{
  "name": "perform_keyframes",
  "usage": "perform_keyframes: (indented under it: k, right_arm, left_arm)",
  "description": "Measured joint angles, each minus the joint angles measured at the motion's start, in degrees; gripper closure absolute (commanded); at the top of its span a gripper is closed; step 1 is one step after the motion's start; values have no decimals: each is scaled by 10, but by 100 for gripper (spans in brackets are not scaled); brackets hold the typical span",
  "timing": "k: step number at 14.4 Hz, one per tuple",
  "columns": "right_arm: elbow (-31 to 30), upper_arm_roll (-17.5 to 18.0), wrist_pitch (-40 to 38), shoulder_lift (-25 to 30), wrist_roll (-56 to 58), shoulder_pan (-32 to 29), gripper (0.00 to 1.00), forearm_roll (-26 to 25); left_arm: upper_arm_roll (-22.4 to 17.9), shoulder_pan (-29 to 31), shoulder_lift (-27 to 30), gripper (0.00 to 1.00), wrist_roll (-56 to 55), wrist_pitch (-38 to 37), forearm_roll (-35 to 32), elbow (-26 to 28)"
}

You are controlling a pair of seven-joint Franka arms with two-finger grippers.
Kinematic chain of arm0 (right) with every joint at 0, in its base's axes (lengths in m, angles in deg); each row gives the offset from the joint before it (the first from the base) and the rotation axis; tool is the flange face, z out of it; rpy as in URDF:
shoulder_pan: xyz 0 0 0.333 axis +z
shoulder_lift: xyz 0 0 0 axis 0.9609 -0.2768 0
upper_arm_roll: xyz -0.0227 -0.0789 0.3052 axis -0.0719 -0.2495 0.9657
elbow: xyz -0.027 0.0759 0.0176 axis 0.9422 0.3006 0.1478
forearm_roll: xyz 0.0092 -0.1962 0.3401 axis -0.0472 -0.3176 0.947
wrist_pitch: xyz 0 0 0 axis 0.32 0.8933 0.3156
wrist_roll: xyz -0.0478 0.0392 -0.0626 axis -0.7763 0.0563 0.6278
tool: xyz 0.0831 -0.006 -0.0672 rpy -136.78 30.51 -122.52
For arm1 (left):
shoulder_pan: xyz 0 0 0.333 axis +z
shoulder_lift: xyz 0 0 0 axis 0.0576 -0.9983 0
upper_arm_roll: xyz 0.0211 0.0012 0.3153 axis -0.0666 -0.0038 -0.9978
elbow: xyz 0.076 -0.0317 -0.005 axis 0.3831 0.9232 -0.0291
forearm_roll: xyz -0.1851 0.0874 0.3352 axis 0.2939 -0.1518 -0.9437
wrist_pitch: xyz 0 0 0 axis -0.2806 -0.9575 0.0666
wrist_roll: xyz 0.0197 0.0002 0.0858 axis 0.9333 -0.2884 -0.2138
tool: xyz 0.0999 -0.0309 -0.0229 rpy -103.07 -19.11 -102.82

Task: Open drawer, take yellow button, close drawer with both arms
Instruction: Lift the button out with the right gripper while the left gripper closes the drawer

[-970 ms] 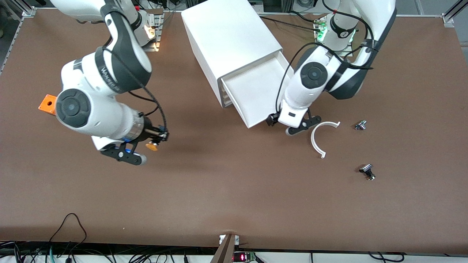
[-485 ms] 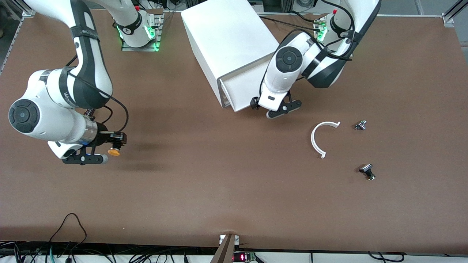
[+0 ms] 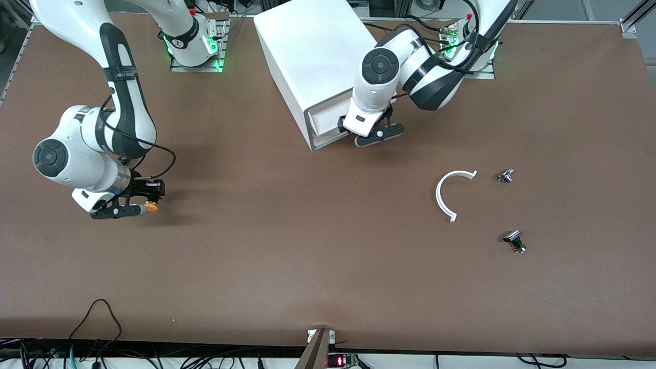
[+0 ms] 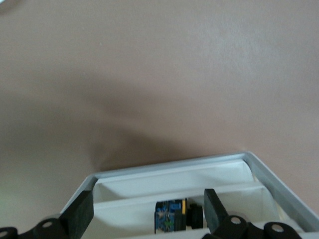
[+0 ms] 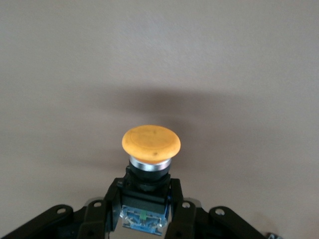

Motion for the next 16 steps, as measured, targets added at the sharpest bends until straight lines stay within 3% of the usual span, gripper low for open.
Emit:
perform_keyframes:
  k: [5, 6, 7, 8, 9, 13, 16]
  right_arm:
    - [-24, 0, 40, -38, 27, -9, 100, 8]
    - [-24, 0, 44, -48, 37, -9, 90, 18]
    - [-24, 0, 47, -56, 43, -9, 71, 30]
    - [-24, 0, 50, -63, 46, -9, 46, 40]
    - [-24, 0, 52, -67, 47, -9, 33, 46]
    - [-20, 0, 54, -68, 47, -9, 4, 52]
    - [-11, 0, 54, -63, 47, -7, 2, 53]
  left_arm:
    - [14, 0, 0, 2, -9, -22, 29, 2]
    - [15, -1, 0, 2, -9, -23, 31, 2]
    - [16, -4, -1, 2, -9, -24, 32, 3]
    - [17, -7, -2, 2, -10, -25, 33, 4]
    - [19, -9, -3, 2, -13, -25, 33, 5]
    - [20, -10, -3, 2, -15, -25, 33, 5]
    - [20, -10, -3, 2, -14, -25, 33, 4]
